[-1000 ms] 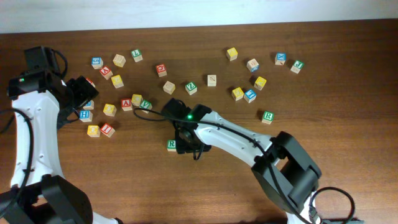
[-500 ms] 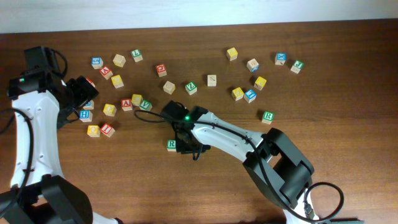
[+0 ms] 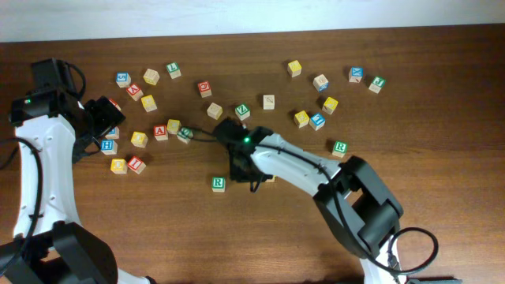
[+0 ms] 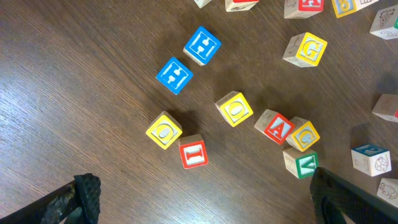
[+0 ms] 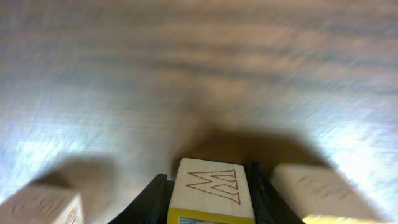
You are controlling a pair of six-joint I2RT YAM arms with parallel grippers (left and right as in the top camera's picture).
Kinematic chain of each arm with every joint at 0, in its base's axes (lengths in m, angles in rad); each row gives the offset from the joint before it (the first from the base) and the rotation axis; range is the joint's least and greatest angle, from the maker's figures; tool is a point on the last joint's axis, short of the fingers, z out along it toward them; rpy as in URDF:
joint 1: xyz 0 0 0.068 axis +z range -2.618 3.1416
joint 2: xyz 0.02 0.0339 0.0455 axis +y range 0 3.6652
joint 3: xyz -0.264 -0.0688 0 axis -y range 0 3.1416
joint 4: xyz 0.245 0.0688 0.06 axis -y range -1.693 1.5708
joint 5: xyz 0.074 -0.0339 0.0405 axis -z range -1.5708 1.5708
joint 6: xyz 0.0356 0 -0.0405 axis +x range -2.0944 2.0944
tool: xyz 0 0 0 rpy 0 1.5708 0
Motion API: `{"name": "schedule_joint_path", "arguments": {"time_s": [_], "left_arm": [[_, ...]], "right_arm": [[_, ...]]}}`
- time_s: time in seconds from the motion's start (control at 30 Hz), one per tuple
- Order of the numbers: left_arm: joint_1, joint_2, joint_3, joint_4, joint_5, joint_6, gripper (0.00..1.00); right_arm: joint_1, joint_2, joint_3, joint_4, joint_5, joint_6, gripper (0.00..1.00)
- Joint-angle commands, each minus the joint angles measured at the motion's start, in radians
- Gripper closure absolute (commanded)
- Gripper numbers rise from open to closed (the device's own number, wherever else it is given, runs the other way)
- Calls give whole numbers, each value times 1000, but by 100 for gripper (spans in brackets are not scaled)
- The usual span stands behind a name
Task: Spell out RSS
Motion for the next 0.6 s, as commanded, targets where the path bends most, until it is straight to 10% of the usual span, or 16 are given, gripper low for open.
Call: {"name": "schedule_joint_path", "arguments": {"time_s": [0.0,0.57], "left_arm": [[4,0,3,1,-3,-12,1],[5,0,3,1,-3,-12,1]], "right_arm": [[-13,19,-6,16,27,-45,71],[-10,19,-6,0,-30,-97,71]]}}
